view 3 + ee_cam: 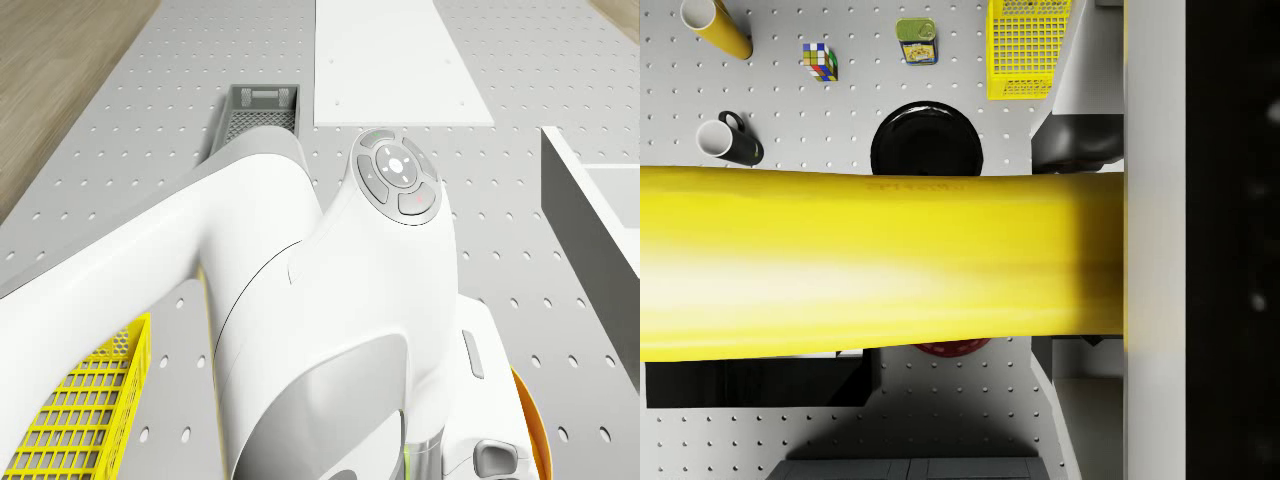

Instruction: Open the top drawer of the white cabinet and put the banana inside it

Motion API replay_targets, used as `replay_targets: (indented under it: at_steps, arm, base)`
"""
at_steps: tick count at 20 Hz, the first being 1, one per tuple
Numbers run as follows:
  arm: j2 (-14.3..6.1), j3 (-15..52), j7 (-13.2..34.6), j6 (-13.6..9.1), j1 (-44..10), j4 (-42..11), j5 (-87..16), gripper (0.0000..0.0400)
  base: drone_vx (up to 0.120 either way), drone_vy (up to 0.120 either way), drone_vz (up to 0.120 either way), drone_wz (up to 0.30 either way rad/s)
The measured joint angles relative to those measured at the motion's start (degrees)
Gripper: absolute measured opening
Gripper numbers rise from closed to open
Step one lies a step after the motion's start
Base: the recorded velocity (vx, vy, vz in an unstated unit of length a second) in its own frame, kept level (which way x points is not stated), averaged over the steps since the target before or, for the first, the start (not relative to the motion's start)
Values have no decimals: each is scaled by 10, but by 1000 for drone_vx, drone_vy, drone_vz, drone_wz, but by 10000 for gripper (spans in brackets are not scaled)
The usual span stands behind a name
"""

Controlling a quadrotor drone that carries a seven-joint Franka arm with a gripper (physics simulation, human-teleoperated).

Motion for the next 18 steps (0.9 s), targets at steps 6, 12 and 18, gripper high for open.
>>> replay_targets:
  at_steps: [6, 12, 18]
  arm:
    - [-1, 0, 0, 0, 0, 0, 0, 200]
    - [-1, 0, 0, 1, 0, 0, 0, 200]
    - [-1, 0, 0, 1, 0, 0, -1, 200]
  base:
    - [-120, 0, 120, 0]
    - [-120, 0, 120, 0]
    - [-120, -87, 120, 0]
